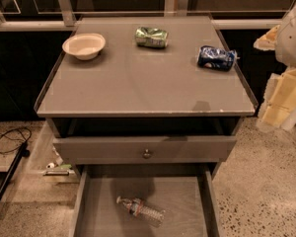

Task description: Pick water bottle from middle drawer and place on counter

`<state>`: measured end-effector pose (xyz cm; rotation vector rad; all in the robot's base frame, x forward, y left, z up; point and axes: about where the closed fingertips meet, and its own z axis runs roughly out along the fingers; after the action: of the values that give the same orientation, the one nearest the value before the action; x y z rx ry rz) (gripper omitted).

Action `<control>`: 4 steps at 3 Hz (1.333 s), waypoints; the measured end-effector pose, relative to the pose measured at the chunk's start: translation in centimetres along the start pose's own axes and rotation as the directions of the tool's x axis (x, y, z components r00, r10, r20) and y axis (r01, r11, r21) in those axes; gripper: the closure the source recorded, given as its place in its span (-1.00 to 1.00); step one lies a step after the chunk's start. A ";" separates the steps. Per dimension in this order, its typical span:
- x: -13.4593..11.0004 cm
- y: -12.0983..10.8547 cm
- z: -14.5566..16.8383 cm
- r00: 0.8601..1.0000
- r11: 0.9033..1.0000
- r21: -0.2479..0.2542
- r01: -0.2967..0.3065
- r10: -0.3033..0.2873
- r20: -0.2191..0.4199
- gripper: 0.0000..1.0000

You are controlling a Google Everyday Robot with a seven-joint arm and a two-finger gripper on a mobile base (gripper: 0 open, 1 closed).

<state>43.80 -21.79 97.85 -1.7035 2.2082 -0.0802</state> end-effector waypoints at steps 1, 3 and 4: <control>0.2 0.0 0.0 1.000 1.000 -0.002 -0.005 0.005 0.030 -1.00; 0.5 2.6 1.8 1.000 0.997 -0.076 -0.020 0.021 0.021 -1.00; 0.7 6.9 5.3 0.999 0.987 -0.157 -0.031 0.035 0.025 -1.00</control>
Offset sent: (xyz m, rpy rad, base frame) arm -0.0002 -0.0033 -0.0057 0.0307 0.0143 0.0038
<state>38.89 -19.63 90.94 -1.7362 2.2744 0.1275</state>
